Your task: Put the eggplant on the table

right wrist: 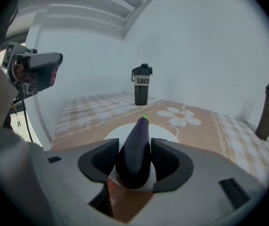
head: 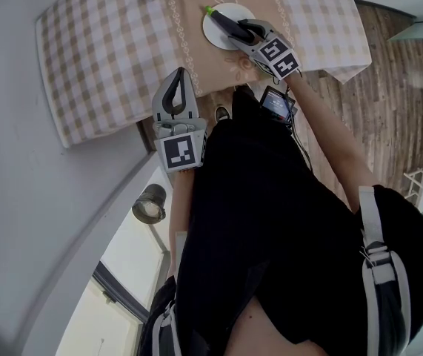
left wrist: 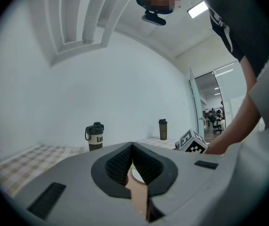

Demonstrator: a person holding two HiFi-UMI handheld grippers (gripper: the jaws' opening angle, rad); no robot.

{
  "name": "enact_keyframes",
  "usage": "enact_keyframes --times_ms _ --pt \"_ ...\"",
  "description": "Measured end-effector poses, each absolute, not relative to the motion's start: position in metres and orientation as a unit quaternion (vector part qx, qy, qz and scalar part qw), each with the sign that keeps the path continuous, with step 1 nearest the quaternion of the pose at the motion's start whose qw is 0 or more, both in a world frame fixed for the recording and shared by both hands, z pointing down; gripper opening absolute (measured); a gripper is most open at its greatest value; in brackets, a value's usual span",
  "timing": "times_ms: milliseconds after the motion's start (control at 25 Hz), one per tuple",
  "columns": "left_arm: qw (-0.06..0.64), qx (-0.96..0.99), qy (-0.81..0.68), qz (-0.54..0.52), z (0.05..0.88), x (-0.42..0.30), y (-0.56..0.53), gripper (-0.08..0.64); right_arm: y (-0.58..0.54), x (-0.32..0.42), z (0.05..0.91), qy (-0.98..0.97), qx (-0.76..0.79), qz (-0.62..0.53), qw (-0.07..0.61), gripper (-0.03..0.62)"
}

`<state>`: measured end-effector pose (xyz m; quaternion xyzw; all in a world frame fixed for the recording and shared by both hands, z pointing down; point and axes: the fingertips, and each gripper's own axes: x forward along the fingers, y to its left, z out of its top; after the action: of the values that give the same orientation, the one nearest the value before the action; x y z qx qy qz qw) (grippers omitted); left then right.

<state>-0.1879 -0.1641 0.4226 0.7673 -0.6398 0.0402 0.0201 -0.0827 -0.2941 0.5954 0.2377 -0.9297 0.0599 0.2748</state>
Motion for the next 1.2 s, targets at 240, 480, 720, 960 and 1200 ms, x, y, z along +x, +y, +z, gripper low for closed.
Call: enact_keyframes --times_ms 240,480,720,960,1200 --pt "0.020 0.768 -0.638 0.044 0.426 -0.188 -0.161 -0.008 -0.295 -0.082 0.596 -0.929 0.244 0.071 0.269 0.221" --pt "0.019 0.769 -0.637 0.045 0.427 -0.189 -0.160 -0.008 -0.295 -0.082 0.597 -0.930 0.242 0.083 0.264 0.222" --pt "0.028 0.772 -0.633 0.040 0.420 -0.191 -0.156 -0.008 -0.292 -0.082 0.585 -0.927 0.247 0.076 0.273 0.224" --pt "0.046 0.776 -0.629 0.012 0.389 -0.204 -0.152 -0.008 -0.285 -0.086 0.548 -0.918 0.252 0.070 0.298 0.228" --pt "0.036 0.778 -0.627 0.013 0.395 -0.194 -0.152 -0.008 -0.284 -0.086 0.557 -0.922 0.248 0.069 0.290 0.235"
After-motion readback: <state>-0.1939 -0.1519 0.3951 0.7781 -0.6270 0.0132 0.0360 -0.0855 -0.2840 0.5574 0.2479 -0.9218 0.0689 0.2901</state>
